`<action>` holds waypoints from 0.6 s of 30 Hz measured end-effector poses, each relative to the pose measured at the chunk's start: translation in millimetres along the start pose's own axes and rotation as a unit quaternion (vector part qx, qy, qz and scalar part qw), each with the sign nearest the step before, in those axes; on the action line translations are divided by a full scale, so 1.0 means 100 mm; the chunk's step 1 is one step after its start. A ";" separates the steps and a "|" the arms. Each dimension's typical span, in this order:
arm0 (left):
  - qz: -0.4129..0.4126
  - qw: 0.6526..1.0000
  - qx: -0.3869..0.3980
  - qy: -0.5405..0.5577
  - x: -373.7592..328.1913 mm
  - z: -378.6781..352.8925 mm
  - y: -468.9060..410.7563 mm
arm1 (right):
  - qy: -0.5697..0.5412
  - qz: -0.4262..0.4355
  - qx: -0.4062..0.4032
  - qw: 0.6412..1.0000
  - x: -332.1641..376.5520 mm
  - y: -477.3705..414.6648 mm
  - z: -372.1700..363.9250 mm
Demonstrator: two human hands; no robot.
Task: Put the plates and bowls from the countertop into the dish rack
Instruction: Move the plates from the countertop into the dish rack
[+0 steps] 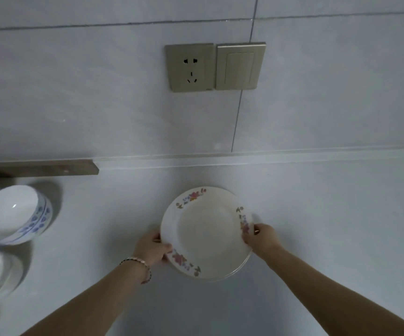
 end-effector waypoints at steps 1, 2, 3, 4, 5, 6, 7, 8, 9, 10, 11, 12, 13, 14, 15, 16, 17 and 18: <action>-0.001 1.000 0.010 0.000 0.07 -0.03 0.11 | -0.002 0.006 -0.007 1.000 -0.03 0.13 0.05; 0.001 1.000 0.019 0.008 0.16 -0.07 0.24 | -0.004 0.012 -0.016 1.000 -0.07 0.28 0.10; 0.004 0.999 0.028 0.022 0.25 -0.11 0.38 | -0.006 0.018 -0.025 1.000 -0.11 0.42 0.16; 0.007 0.998 0.040 0.041 0.33 -0.14 0.53 | -0.006 0.023 -0.030 0.999 -0.13 0.58 0.22; 0.006 0.997 0.051 0.061 0.43 -0.17 0.68 | -0.002 0.029 -0.032 0.999 -0.16 0.74 0.27; 0.003 0.995 0.058 0.080 0.52 -0.19 0.82 | 0.002 0.037 -0.031 0.999 -0.18 0.91 0.32; -0.001 0.994 0.062 0.094 0.63 -0.21 0.95 | 0.007 0.045 -0.032 0.998 -0.20 1.08 0.36; -0.006 0.993 0.063 0.101 0.75 -0.22 1.10 | 0.011 0.054 -0.033 0.998 -0.22 1.25 0.40; -0.013 0.992 0.061 0.110 0.88 -0.23 1.27 | 0.013 0.064 -0.035 0.997 -0.25 1.44 0.43; -0.020 0.991 0.061 0.116 0.98 -0.24 1.41 | 0.015 0.069 -0.035 0.997 -0.29 1.60 0.45; -0.028 0.990 0.061 0.123 1.10 -0.25 1.57 | 0.014 0.075 -0.037 0.996 -0.33 1.77 0.46; -0.034 0.989 0.058 0.134 1.27 -0.26 1.76 | 0.016 0.083 -0.036 0.996 -0.38 1.99 0.47; -0.041 0.988 0.053 0.140 1.43 -0.26 1.93 | 0.017 0.089 -0.033 0.995 -0.44 2.20 0.46; -0.042 0.987 0.047 0.146 1.62 -0.26 2.10 | 0.019 0.093 -0.028 0.995 -0.50 2.41 0.44; -0.042 0.986 0.042 0.155 1.82 -0.25 2.26 | 0.021 0.095 -0.022 0.995 -0.56 2.63 0.41; -0.038 0.985 0.038 0.163 2.03 -0.24 2.42 | 0.024 0.096 -0.014 0.995 -0.62 2.84 0.38; -0.032 0.985 0.035 0.167 2.24 -0.23 2.57 | 0.026 0.098 -0.010 0.995 -0.67 3.04 0.34; -0.026 0.985 0.032 0.171 2.43 -0.20 2.71 | 0.026 0.097 -0.005 0.995 -0.73 3.23 0.29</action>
Point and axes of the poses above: each hand's wrist, its own y-axis away from the middle knuckle, its own z-axis out of the back of the hand, x = y × z, the point moved 10 cm from there along -y, towards the middle knuckle, and after that the axes turned 11 degrees about z, right-handed, at the moved point
